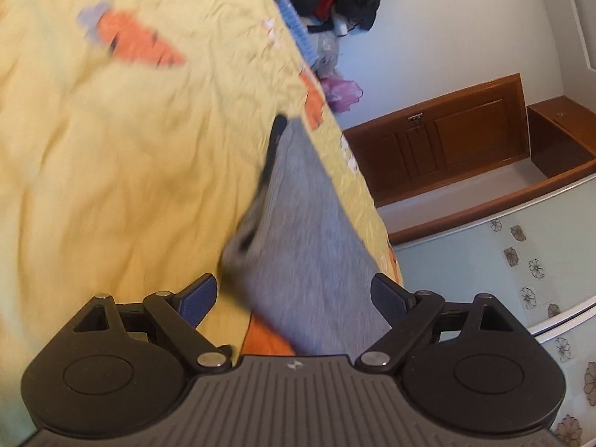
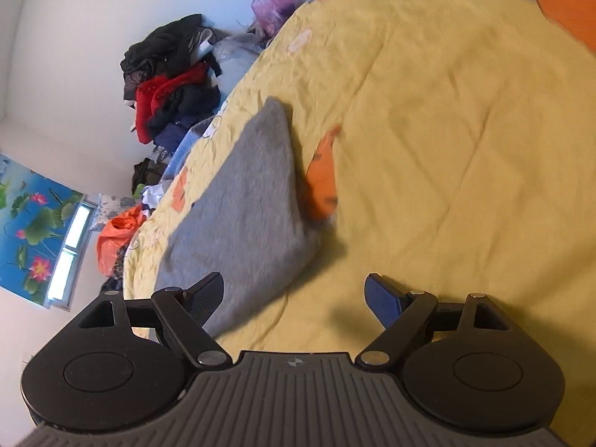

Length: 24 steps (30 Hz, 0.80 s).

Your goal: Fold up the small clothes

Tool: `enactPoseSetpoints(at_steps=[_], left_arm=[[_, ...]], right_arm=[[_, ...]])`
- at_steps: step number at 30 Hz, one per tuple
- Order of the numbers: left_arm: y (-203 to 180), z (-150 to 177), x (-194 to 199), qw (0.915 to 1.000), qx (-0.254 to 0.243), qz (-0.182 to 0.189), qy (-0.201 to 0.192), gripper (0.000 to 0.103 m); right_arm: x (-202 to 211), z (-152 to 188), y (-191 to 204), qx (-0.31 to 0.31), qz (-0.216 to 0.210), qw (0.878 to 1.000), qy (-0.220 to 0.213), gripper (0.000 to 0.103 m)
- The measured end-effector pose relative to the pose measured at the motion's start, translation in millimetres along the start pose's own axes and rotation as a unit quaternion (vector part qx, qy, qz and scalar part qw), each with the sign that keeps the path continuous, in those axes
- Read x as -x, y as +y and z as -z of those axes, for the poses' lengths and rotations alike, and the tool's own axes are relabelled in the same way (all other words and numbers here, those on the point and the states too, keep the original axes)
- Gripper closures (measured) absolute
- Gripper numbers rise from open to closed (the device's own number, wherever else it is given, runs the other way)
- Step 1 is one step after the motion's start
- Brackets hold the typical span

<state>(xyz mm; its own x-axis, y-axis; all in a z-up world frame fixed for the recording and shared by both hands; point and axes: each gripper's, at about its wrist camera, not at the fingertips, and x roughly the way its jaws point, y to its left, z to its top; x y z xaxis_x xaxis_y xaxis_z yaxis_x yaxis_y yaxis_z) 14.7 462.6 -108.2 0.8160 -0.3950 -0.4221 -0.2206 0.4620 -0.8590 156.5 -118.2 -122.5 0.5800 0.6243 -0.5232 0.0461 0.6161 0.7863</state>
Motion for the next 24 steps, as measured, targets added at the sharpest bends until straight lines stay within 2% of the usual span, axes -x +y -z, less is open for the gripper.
enactPoseSetpoints(at_steps=[3,7,16,20,21,22,23,24], left_arm=[[-3,19,0,0.9997,-0.018,0.006,-0.013,0.010],[-13,31,-12,0.9996,-0.025,0.010,-0.004,0.009],[-26,-4,-47,0.9971,-0.033,-0.035,-0.058,0.009],[-28,-9,-63,0.9980,-0.031,-0.019,-0.052,0.009],[-29,-10,-66,0.9979,-0.033,-0.018,-0.054,0.009],[-32,-10,-70,0.9977,-0.036,-0.021,-0.053,0.010],[-33,-11,-72,0.9975,-0.038,-0.027,-0.053,0.023],[-34,-11,-74,0.9971,-0.037,-0.035,-0.057,0.038]], right_arm=[[-5,12,7,0.023,-0.003,0.999,-0.033,0.011],[-20,15,16,0.033,0.001,0.997,-0.073,0.009],[-50,5,33,0.032,0.009,0.995,-0.094,0.008],[-65,0,39,0.030,0.007,0.995,-0.098,0.008],[-69,-1,42,0.036,0.010,0.994,-0.099,0.011],[-73,-2,45,0.040,0.017,0.994,-0.099,0.022],[-77,-4,47,0.044,0.029,0.994,-0.094,0.033],[-82,-8,48,0.044,0.047,0.994,-0.083,0.063]])
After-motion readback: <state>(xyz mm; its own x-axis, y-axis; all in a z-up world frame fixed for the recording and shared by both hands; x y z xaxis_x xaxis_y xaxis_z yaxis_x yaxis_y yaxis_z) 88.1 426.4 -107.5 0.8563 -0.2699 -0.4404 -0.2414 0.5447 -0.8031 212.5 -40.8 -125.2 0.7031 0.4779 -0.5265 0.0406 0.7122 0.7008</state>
